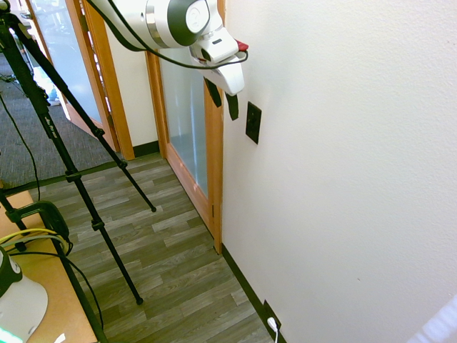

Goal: Turn off the light

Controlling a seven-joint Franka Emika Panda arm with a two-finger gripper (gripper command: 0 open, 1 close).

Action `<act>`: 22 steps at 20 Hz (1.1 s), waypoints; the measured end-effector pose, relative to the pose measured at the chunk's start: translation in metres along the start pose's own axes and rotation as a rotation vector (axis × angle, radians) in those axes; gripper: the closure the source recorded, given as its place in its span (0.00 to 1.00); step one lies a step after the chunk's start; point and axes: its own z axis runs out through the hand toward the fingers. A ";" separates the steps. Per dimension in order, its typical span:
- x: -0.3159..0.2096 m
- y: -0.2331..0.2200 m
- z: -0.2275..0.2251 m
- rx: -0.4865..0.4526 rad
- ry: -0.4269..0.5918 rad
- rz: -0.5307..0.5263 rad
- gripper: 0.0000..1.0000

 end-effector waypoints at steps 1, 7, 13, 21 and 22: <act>0.000 -0.001 0.000 0.002 0.001 0.000 0.00; 0.005 -0.014 0.012 0.042 0.092 0.032 0.00; 0.012 -0.028 0.037 0.101 0.144 0.038 1.00; 0.014 -0.030 0.044 0.121 0.146 0.032 1.00; 0.014 -0.030 0.044 0.121 0.146 0.032 1.00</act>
